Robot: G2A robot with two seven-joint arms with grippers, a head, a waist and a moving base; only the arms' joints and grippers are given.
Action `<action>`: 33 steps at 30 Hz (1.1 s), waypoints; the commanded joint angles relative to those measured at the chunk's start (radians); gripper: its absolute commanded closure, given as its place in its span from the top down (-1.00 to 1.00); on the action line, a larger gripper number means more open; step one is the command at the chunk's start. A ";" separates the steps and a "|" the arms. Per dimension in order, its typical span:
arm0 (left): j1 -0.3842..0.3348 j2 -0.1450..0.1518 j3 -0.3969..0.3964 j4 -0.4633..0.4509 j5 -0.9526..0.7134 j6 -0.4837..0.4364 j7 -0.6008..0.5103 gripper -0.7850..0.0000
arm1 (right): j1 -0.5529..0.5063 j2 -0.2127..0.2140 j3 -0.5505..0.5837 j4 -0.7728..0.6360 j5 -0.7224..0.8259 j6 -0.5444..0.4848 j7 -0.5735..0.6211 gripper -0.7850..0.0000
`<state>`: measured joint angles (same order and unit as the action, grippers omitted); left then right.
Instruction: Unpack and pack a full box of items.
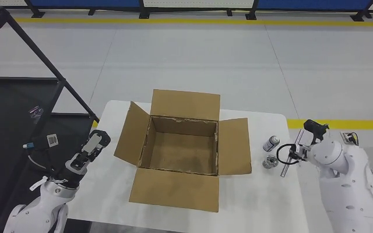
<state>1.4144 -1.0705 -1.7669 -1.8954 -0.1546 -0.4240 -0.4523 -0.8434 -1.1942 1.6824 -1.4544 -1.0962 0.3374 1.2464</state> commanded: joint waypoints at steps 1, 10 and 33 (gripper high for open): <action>0.000 0.000 0.000 0.000 0.000 0.000 0.000 1.00 | -0.018 0.000 0.017 -0.117 0.031 0.015 -0.013 -1.00; 0.034 -0.003 -0.013 -0.020 0.007 0.006 0.046 1.00 | -0.047 -0.015 -0.096 -0.444 0.179 0.018 -0.114 -1.00; 0.065 -0.005 -0.032 -0.035 0.016 -0.005 0.059 1.00 | 0.007 -0.047 -0.344 -0.467 0.292 0.055 -0.268 -1.00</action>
<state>1.4790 -1.0752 -1.7994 -1.9301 -0.1384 -0.4291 -0.3932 -0.8360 -1.2412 1.3383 -1.9218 -0.8044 0.3920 0.9780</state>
